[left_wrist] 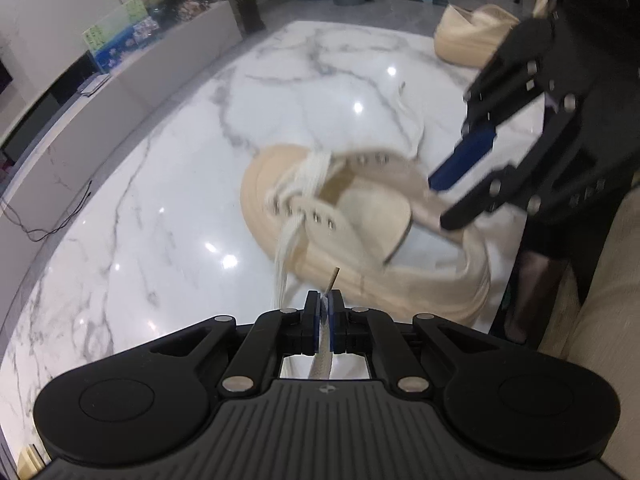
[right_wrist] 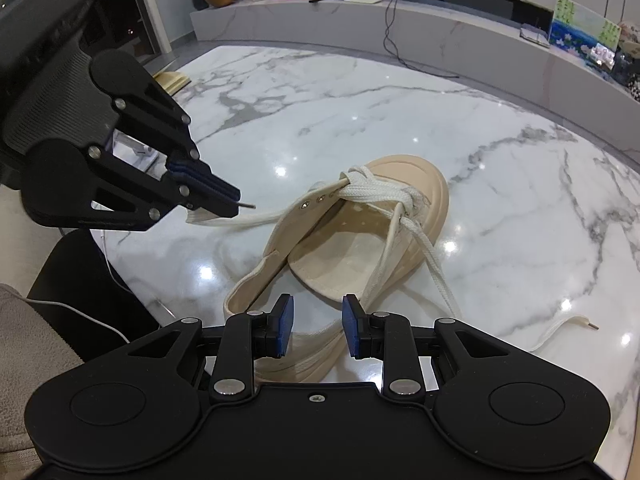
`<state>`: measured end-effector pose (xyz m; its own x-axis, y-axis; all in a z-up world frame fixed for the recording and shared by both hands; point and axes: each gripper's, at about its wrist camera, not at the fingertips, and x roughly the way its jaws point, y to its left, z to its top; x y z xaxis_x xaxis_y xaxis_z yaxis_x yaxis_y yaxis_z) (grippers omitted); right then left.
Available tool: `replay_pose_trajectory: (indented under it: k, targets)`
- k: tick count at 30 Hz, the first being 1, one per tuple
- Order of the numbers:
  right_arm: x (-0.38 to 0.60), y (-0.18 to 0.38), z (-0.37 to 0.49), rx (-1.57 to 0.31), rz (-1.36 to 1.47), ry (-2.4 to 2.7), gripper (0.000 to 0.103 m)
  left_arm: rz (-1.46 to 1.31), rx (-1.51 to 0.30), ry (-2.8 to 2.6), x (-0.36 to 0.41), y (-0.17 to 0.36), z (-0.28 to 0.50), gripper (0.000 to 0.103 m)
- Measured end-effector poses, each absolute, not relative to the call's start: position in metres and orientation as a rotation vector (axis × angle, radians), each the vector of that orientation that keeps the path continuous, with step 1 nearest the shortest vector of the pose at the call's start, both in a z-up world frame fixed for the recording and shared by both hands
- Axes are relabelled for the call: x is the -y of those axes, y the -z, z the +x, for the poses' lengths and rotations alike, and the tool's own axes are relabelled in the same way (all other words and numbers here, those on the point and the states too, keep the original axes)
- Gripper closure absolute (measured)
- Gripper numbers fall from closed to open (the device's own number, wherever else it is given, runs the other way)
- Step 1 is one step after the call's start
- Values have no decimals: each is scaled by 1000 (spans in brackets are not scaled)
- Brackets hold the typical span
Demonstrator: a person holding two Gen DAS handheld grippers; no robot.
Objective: Lace up shoes with both hands
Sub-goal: 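Grasp the white lace tip on the table with the left gripper, then push the lace tip into an eyelet with the left gripper while the right gripper waits beside it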
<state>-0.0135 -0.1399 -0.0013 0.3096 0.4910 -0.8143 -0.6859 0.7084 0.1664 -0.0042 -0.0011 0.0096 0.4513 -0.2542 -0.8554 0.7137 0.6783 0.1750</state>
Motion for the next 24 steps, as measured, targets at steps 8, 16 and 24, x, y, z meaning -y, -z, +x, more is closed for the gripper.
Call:
replay_pose_trajectory:
  k: [8, 16, 24]
  targets:
    - [147, -3, -10, -956, -192, -774, 77, 607, -906, 675, 21, -16, 0, 100]
    - [154, -5, -3, -933, -167, -771, 77, 669, -885, 682, 38, -19, 11, 100]
    - [159, -8, 9, -896, -135, -729, 79, 696, -895, 709, 59, -17, 25, 100]
